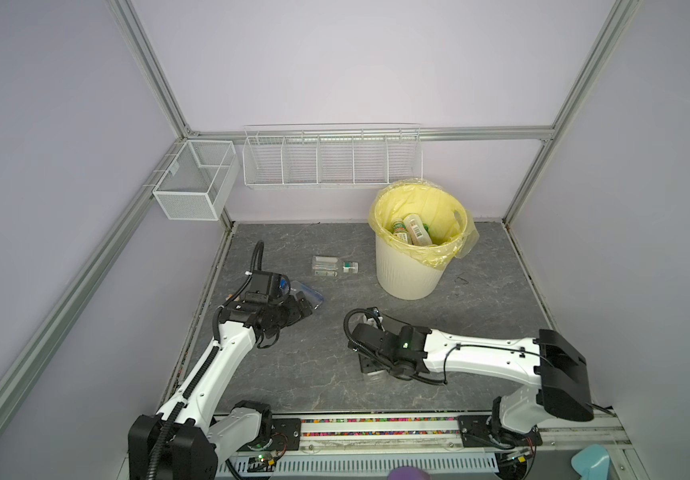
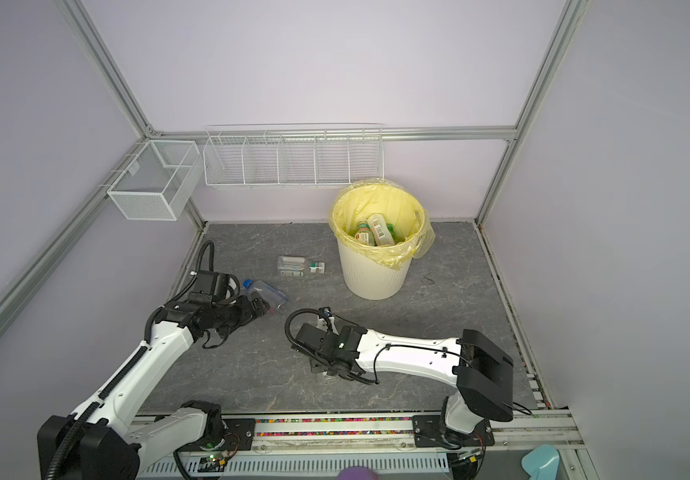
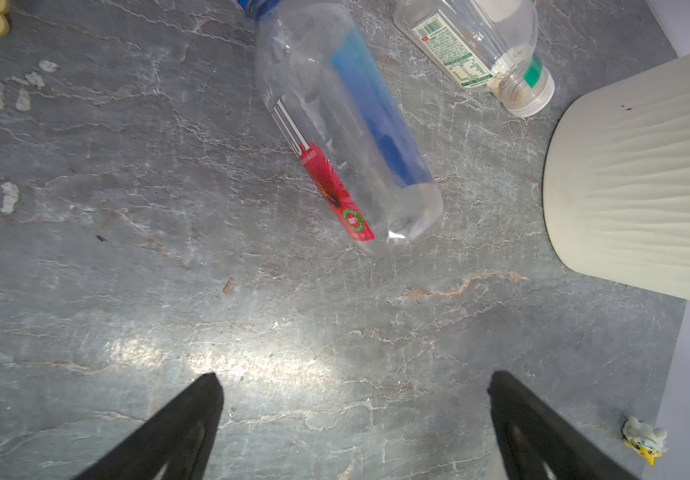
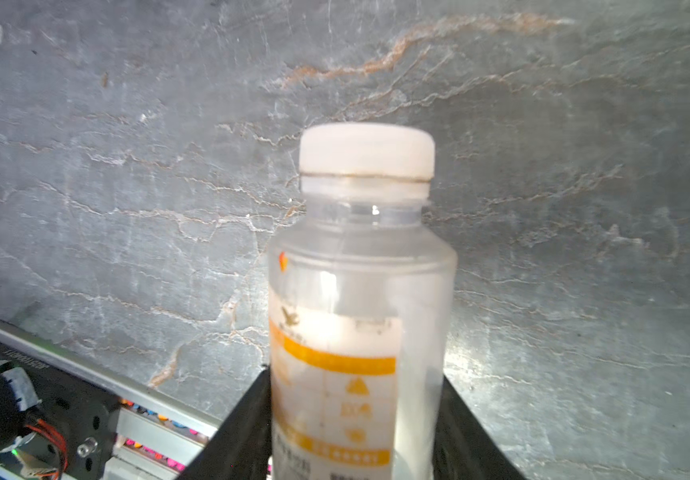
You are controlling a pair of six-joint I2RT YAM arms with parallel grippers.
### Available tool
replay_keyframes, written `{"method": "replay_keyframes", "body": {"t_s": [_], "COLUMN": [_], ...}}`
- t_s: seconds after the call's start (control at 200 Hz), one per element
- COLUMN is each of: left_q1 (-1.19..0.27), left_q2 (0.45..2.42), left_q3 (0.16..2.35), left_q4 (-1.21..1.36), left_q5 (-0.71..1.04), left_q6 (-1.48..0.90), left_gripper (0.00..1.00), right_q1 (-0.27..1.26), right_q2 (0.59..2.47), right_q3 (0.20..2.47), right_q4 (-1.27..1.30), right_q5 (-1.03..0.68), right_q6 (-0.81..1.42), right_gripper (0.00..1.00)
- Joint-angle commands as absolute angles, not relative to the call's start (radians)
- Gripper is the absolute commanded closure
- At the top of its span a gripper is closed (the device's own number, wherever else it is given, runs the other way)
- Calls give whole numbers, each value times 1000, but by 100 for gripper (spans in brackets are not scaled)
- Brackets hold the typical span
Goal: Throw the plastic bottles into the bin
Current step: 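Lift the tea bottle with the right gripper and draw it back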
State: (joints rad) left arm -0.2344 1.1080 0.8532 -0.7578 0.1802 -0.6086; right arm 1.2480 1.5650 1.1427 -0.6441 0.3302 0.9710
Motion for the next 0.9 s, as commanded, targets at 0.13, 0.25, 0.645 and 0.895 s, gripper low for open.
{"method": "replay_keyframes", "body": {"t_s": [0.13,0.25,0.645,0.895], "left_q1": [-225,-225,-224,-223], "left_q2": [1115,1116,1109,1110], "left_q3": [852,854,826,833], "left_q4": [-738,-742,-709,-713], "left_q5": [220,217,226,225], "left_q6": [-626,-628,-653,-647], "left_gripper": [0,0,0,0], "right_q1": [1224,1197,1126,1104], "right_q2": [1373,1283,992,872], "right_q3": [1105,1094,1021,1029], "right_q4": [-708,-735,-767,-839], "right_q5": [407,432,527,579], "right_q6": [978,966,957,932], "right_gripper": [44,44,45,44]}}
